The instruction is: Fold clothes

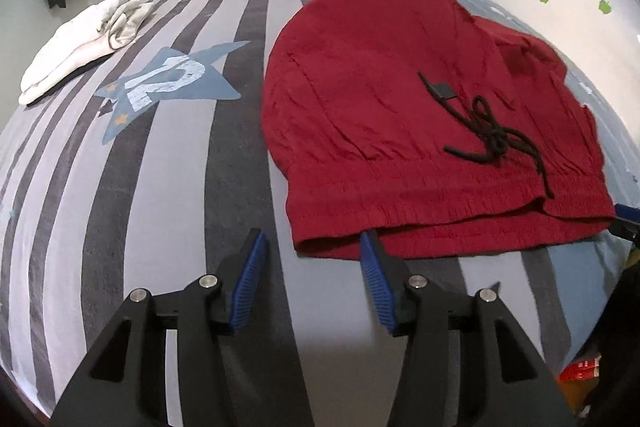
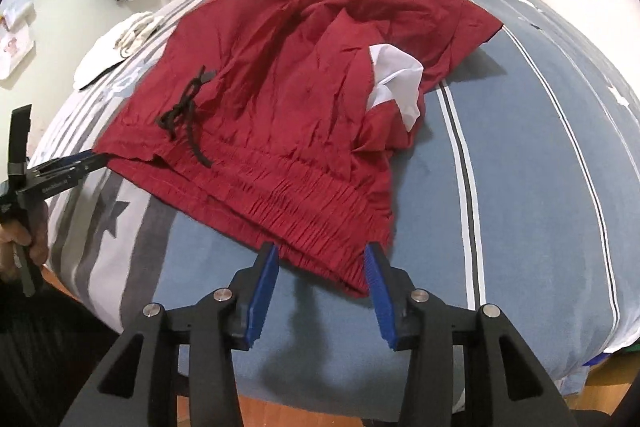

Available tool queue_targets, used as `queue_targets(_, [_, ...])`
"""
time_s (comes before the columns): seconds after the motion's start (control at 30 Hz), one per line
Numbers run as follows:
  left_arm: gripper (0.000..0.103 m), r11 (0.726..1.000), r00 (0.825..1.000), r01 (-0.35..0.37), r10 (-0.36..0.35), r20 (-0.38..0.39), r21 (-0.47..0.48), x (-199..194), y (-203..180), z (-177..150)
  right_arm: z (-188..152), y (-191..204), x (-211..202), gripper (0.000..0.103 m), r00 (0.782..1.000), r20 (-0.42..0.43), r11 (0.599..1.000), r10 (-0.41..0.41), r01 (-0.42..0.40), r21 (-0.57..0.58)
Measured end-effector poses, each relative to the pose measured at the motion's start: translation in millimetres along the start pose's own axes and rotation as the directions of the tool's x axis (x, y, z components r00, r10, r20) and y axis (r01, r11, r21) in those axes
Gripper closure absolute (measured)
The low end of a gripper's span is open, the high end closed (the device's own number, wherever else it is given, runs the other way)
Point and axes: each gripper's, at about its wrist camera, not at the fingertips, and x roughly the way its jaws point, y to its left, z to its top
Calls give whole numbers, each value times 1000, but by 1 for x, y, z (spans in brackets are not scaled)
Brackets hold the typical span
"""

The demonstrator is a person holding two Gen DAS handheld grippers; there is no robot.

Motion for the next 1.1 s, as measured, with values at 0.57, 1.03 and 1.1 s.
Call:
queue_targets(0.57, [57,998,990,40,-35,136,-39,-4,-5,32,-14,37,8,49,995,40,984,-86,91,-154])
queue_targets(1.03, [58,985,971,104,-70,229,-140,-13,8,49,-12,24,18,48,973,91,975,-212,217,-45])
queue_targets(1.1, [58,982,967,115,-76,243,-152,-16,9,51,-10,19,14,48,968,108,973,-228,230,-3])
